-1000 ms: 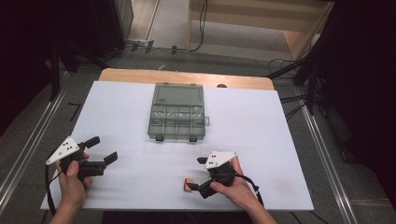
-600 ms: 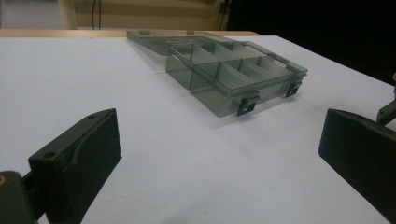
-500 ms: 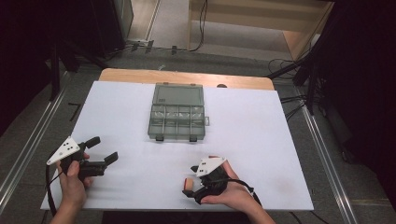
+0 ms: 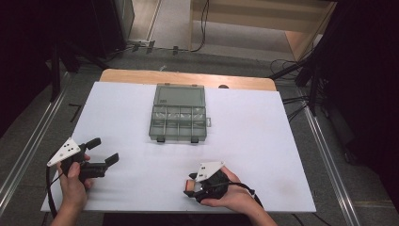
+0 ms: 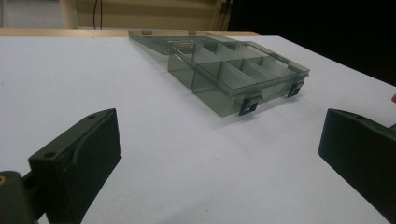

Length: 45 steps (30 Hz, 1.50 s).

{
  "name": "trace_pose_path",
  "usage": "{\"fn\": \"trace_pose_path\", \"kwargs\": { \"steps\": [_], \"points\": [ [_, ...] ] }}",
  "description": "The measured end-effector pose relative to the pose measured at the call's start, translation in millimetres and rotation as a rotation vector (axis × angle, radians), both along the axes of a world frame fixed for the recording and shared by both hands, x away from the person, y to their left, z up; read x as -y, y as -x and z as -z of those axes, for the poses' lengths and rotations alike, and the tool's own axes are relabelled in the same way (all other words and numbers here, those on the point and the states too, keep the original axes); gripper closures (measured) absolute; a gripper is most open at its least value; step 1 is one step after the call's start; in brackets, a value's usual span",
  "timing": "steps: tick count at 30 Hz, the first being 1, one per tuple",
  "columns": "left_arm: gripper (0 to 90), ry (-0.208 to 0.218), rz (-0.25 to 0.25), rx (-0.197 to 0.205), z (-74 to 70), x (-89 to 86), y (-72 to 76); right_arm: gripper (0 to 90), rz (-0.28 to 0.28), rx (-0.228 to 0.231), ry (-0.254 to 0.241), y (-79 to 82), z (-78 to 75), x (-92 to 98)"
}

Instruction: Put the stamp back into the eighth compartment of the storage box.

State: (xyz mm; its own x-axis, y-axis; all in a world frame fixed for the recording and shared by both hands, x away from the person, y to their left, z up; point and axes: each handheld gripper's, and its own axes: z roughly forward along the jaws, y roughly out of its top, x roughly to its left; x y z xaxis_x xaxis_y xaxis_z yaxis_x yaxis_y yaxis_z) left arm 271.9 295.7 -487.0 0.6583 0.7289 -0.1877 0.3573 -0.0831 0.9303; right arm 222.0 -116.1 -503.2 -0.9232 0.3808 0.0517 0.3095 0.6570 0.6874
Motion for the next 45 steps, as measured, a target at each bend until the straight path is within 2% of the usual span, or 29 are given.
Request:
{"fn": "trace_pose_path", "kwargs": {
  "steps": [11, 21, 32, 45],
  "points": [
    [0.0, -0.004, 0.0, 0.002, 0.2, 0.4, -0.2, 49.5, -0.005, 0.003, 0.038, -0.2, 5.5, -3.5],
    [0.0, -0.006, 0.003, -0.001, 0.6, 1.2, -0.3, 52.3, -0.006, 0.022, 0.045, 0.2, 6.1, -3.7],
    [0.0, -0.01, 0.006, 0.0, 0.0, 1.2, 0.1, 52.5, -0.008, 0.01, 0.035, -0.9, 4.5, -3.5],
    [0.0, -0.008, 0.007, 0.0, -0.3, 2.4, 0.3, 52.5, 0.018, 0.001, 0.012, -3.3, -1.1, -0.1]
  ]
}}
